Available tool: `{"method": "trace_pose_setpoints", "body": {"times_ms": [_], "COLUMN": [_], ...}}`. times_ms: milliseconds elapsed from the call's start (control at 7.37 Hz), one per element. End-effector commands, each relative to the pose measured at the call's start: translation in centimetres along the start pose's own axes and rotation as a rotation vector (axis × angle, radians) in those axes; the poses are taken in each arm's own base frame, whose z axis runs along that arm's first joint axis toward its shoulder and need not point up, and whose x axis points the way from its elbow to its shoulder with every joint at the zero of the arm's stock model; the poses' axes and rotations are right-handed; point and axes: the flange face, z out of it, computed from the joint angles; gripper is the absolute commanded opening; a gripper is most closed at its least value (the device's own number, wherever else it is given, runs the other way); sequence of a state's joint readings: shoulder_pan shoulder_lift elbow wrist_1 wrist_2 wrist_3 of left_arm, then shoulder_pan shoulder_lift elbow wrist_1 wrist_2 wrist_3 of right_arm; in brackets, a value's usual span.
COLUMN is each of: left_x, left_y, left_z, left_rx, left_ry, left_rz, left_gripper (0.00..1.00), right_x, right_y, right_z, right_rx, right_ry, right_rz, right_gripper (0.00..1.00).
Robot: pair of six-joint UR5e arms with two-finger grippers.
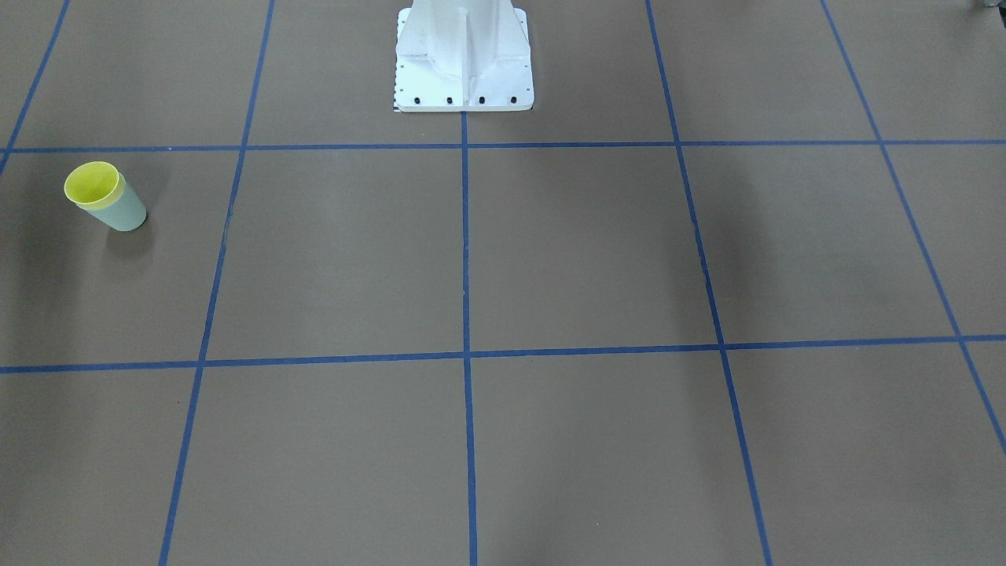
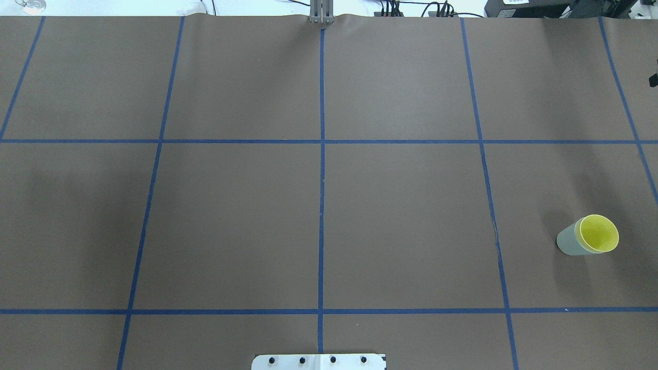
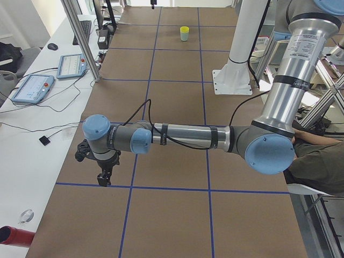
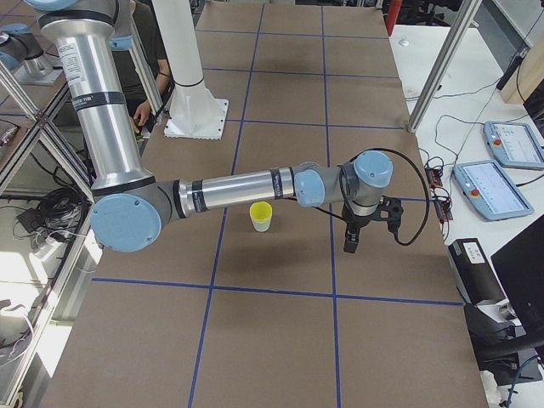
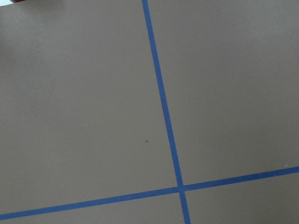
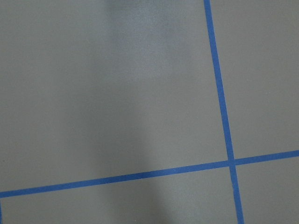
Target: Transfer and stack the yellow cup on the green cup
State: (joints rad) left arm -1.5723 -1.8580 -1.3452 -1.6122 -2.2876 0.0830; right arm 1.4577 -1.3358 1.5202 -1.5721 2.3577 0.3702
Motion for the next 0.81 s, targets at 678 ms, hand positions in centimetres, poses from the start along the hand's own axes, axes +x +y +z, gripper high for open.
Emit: {"method": "trace_pose_setpoints", "body": {"times_ms": [678], "left_x": [-0.1], "left_y": [3.2], "left_z": [0.8], "left_rx": [-0.048], "left_ry": [0.007], "left_rz": [-0.038], "left_gripper": [1.00], "right_x": [3.1], "right_y": [1.1], "right_z": [0.4], "right_rx": [-0.002], "right_ry": [0.026], "right_rz": [-0.004], "right_gripper": [1.00]}}
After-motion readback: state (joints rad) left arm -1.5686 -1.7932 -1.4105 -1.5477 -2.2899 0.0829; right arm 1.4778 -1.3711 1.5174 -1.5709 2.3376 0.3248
